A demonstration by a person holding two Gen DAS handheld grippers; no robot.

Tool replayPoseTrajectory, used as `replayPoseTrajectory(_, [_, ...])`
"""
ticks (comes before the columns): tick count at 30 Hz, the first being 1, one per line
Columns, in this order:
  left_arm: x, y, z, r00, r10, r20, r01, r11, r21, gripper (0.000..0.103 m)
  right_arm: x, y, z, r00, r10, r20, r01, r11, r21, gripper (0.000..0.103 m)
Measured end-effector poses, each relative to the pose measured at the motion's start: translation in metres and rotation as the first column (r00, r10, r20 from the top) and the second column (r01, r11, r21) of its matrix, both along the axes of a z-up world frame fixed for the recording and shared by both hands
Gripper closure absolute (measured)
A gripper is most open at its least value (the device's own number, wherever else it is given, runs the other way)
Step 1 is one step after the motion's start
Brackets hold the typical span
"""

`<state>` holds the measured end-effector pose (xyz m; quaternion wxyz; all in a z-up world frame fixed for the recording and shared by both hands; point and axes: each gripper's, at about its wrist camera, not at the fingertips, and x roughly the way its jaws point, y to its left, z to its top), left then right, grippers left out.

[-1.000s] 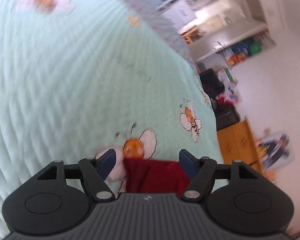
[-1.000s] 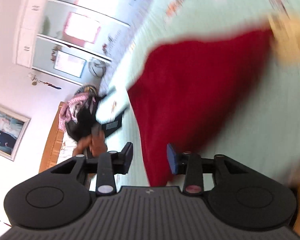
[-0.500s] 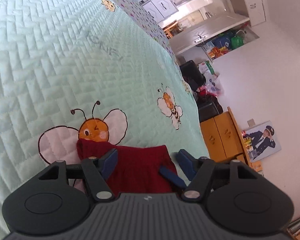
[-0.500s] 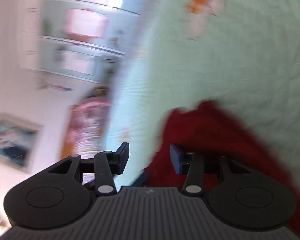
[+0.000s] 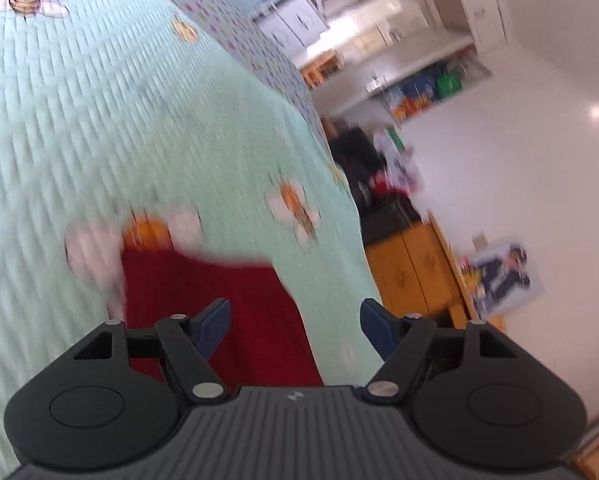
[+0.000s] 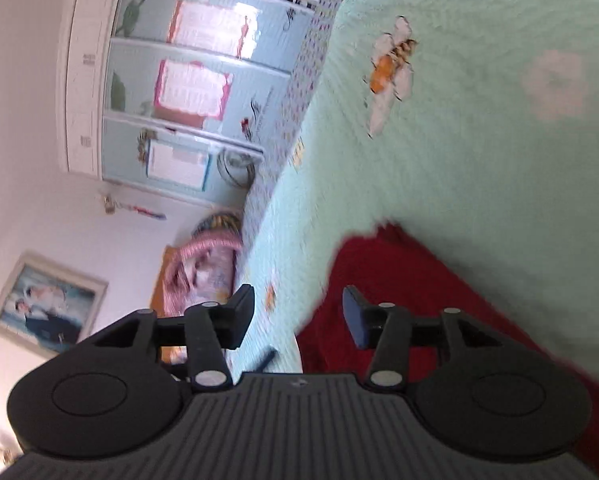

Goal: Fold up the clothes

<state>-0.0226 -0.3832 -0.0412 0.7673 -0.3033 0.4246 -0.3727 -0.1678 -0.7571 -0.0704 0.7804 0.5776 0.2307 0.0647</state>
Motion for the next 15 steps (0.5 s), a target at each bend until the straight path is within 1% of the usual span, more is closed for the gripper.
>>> replayPoseTrajectory(1, [-0.015, -0.007, -0.005, 1.0, -0.024, -0.001, 0.024, 0.999, 0.03, 0.028, -0.007, 0.001, -0.003, 1.0, -0.005, -0.029, 0.005, 1.0, -0.018, 0.045])
replayPoseTrajectory(3, [-0.042, -0.023, -0.021, 0.999, -0.048, -0.022, 0.05, 0.99, 0.13, 0.027, -0.013, 0.001, -0.016, 0.991, -0.053, -0.123, 0.046, 0.997, -0.06, 0.045])
replayPoseTrajectory(4, [-0.05, -0.032, -0.031, 0.997, -0.05, -0.065, 0.062, 0.98, 0.191, 0.027, -0.014, 0.001, -0.022, 0.987, -0.067, -0.148, 0.058, 0.996, -0.063, 0.045])
replayPoseTrajectory(5, [-0.057, -0.037, -0.036, 0.995, -0.044, -0.089, 0.064, 0.97, 0.233, 0.027, -0.015, 0.0, -0.027, 0.984, -0.075, -0.164, 0.066, 0.996, -0.061, 0.045])
replayPoseTrajectory(6, [-0.062, -0.04, -0.034, 0.996, -0.037, -0.075, 0.055, 0.965, 0.256, 0.027, -0.017, 0.002, -0.024, 0.982, -0.076, -0.172, 0.063, 0.995, -0.079, 0.044])
replayPoseTrajectory(7, [-0.067, -0.042, -0.028, 0.998, -0.024, -0.056, 0.039, 0.957, 0.289, 0.027, -0.018, 0.005, -0.018, 0.981, -0.076, -0.176, 0.058, 0.993, -0.105, 0.041])
replayPoseTrajectory(8, [-0.07, -0.045, -0.016, 1.0, -0.004, -0.029, 0.014, 0.943, 0.334, 0.027, -0.015, 0.012, -0.004, 0.984, -0.057, -0.169, 0.028, 0.986, -0.167, 0.039])
replayPoseTrajectory(9, [-0.073, -0.047, -0.003, 1.0, 0.014, -0.001, -0.013, 0.926, 0.377, 0.027, -0.01, 0.022, 0.014, 0.988, -0.027, -0.151, -0.011, 0.968, -0.25, 0.032])
replayPoseTrajectory(10, [-0.076, -0.049, 0.01, 0.999, 0.031, 0.028, -0.04, 0.907, 0.418, 0.024, -0.005, 0.033, 0.032, 0.988, -0.005, -0.152, -0.048, 0.939, -0.341, 0.022])
replayPoseTrajectory(11, [-0.079, -0.051, 0.022, 0.997, 0.052, 0.051, -0.07, 0.885, 0.46, 0.02, 0.001, 0.045, 0.05, 0.987, 0.014, -0.161, -0.083, 0.899, -0.431, 0.016])
replayPoseTrajectory(12, [-0.08, -0.052, 0.034, 0.995, 0.08, 0.067, -0.102, 0.859, 0.501, 0.018, 0.007, 0.056, 0.067, 0.985, 0.031, -0.172, -0.117, 0.848, -0.516, 0.009])
replayPoseTrajectory(14, [-0.084, -0.054, 0.056, 0.987, 0.133, 0.093, -0.162, 0.804, 0.572, 0.016, 0.022, 0.081, 0.093, 0.966, 0.044, -0.256, -0.204, 0.737, -0.644, 0.008])
replayPoseTrajectory(15, [-0.086, -0.053, 0.063, 0.983, 0.16, 0.092, -0.183, 0.784, 0.593, 0.016, 0.029, 0.092, 0.101, 0.952, 0.057, -0.302, -0.256, 0.689, -0.678, 0.008])
